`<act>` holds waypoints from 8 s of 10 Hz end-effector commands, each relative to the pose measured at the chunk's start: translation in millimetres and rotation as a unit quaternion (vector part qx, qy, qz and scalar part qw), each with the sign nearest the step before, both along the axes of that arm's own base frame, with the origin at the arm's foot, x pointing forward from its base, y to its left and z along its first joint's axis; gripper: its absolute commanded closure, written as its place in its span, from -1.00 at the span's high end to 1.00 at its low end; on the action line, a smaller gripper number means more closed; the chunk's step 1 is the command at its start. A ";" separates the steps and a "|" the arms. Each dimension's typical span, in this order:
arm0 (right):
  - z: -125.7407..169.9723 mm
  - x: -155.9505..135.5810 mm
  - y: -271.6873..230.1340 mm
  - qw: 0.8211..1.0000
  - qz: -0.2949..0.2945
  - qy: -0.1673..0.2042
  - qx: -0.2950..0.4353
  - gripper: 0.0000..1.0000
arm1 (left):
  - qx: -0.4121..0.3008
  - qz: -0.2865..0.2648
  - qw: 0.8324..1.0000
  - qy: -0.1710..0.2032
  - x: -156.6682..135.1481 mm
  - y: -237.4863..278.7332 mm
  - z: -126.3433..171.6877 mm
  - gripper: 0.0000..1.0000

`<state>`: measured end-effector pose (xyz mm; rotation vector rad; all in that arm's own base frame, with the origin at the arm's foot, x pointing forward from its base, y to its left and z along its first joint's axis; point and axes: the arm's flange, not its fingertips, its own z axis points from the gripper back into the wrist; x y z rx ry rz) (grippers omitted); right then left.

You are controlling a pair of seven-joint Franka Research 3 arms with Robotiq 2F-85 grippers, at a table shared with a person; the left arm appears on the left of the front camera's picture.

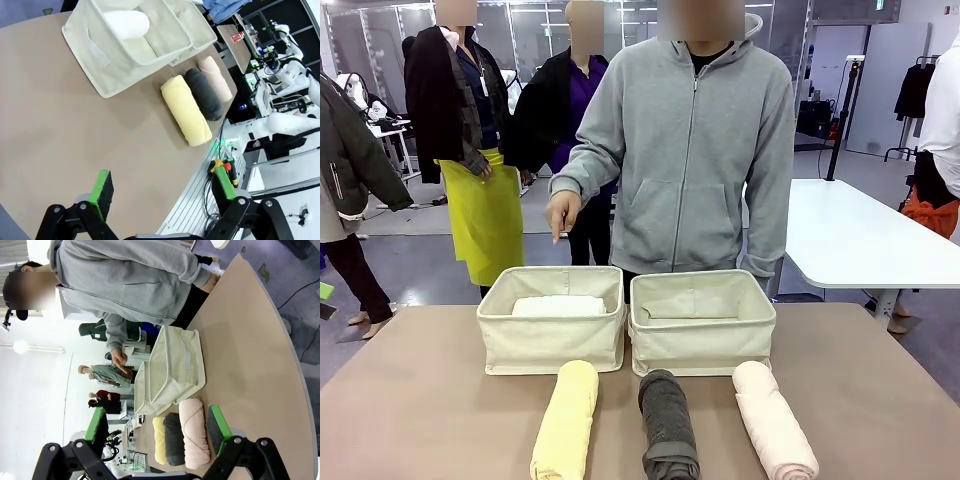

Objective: Divide the towels into two baskets.
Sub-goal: Pick up one hotel-folded towel from the bottom of the table and place it in the Fabric basket indicated by the person.

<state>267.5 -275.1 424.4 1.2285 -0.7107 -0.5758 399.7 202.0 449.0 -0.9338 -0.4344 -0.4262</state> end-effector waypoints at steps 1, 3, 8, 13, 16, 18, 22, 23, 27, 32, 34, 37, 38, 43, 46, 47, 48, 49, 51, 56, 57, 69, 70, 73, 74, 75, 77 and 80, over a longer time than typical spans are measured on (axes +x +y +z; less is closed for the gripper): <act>1.6 -1.6 0.4 1.000 -0.002 -0.011 0.004 1.00 | 0.001 0.003 1.000 -0.004 -0.7 2.8 3.4 1.00; 1.6 -1.6 0.4 1.000 -0.002 -0.011 0.004 1.00 | 0.001 0.003 1.000 -0.004 -0.7 2.8 3.4 1.00; 1.6 -1.6 0.4 1.000 -0.002 -0.011 0.004 1.00 | 0.001 0.003 1.000 -0.004 -0.7 2.8 3.4 1.00; 1.6 -1.6 0.4 1.000 -0.002 -0.011 0.004 1.00 | 0.001 0.003 1.000 -0.004 -0.7 2.8 3.4 1.00; 1.6 -1.6 0.4 1.000 -0.002 -0.011 0.004 1.00 | 0.000 0.000 1.000 0.000 0.0 0.0 0.0 1.00; 1.6 -1.6 0.4 1.000 -0.002 -0.011 0.004 1.00 | 0.014 -0.038 0.998 0.052 -3.0 -44.0 16.2 1.00; 1.6 -1.6 0.4 1.000 -0.002 -0.011 0.004 1.00 | 0.055 -0.009 0.981 0.188 6.0 -155.7 -5.0 1.00; 1.6 -1.6 0.4 1.000 -0.002 -0.011 0.004 1.00 | 0.065 -0.016 0.977 0.202 4.1 -187.8 -17.3 1.00; 1.6 -1.6 0.4 1.000 -0.002 -0.011 0.004 1.00 | 0.087 -0.009 0.970 0.225 -27.7 -285.0 -69.5 1.00; 1.6 -1.6 0.4 1.000 -0.002 -0.011 0.004 1.00 | 0.090 0.015 0.973 0.211 -23.3 -346.2 -102.2 1.00; 1.6 -1.6 0.4 1.000 -0.002 -0.011 0.004 1.00 | 0.090 -0.018 0.968 0.234 -22.9 -360.3 -105.8 1.00; 1.6 -1.6 0.4 1.000 -0.002 -0.011 0.004 1.00 | 0.098 -0.005 0.970 0.221 -27.5 -345.4 -102.2 1.00; 1.6 -1.6 0.4 1.000 -0.002 -0.011 0.004 1.00 | 0.098 -0.005 0.970 0.221 -27.5 -345.4 -102.2 1.00; 1.6 -1.6 0.4 1.000 -0.002 -0.011 0.004 1.00 | 0.110 0.029 0.968 0.224 -15.4 -363.2 -118.7 1.00; 1.6 -1.6 0.4 1.000 -0.002 -0.011 0.004 1.00 | 0.102 0.031 0.966 0.234 -11.6 -379.5 -128.1 1.00; 1.6 -1.6 0.4 1.000 -0.002 -0.011 0.004 1.00 | 0.097 0.034 0.967 0.233 -11.7 -387.1 -132.5 1.00; 1.6 -1.6 0.4 1.000 -0.002 -0.011 0.004 1.00 | 0.093 0.038 0.967 0.236 -12.6 -395.6 -138.9 1.00; 1.6 -1.6 0.4 1.000 -0.002 -0.011 0.004 1.00 | 0.106 0.047 0.964 0.239 -14.0 -401.7 -144.9 1.00; 1.6 -1.6 0.4 1.000 -0.002 -0.011 0.004 1.00 | 0.129 0.064 0.957 0.250 -16.2 -409.1 -151.8 1.00; 1.6 -1.6 0.4 1.000 -0.002 -0.011 0.004 1.00 | 0.130 0.069 0.956 0.253 -23.6 -418.2 -153.9 0.51; 1.6 -1.6 0.4 1.000 -0.002 -0.011 0.004 1.00 | 0.135 0.073 0.956 0.250 -24.6 -418.4 -153.2 -0.19; 1.6 -1.6 0.4 1.000 -0.002 -0.011 0.004 1.00 | 0.238 0.054 0.966 0.082 -66.3 -355.5 16.6 -0.10; 1.6 -1.6 0.4 1.000 -0.002 -0.011 0.004 1.00 | 0.251 0.050 0.962 0.091 -54.1 -369.9 -2.9 -0.10; 1.6 -1.6 0.4 1.000 -0.002 -0.011 0.004 1.00 | 0.251 0.050 0.962 0.091 -54.1 -369.9 -2.9 -0.10; 1.6 -1.6 0.4 1.000 -0.002 -0.011 0.004 1.00 | 0.254 0.042 0.962 0.089 -55.3 -364.9 -0.3 -0.09; 1.6 -1.6 0.4 1.000 -0.002 -0.011 0.004 1.00 | 0.302 0.037 0.952 0.017 -47.0 -362.5 20.5 -0.09; 1.6 -1.6 0.4 1.000 -0.002 -0.011 0.004 1.00 | 0.350 0.019 0.936 -0.041 -18.5 -348.3 54.9 -0.09; 1.6 -1.6 0.4 1.000 -0.002 -0.011 0.004 1.00 | 0.408 -0.099 0.892 -0.168 24.4 -340.5 87.8 -0.09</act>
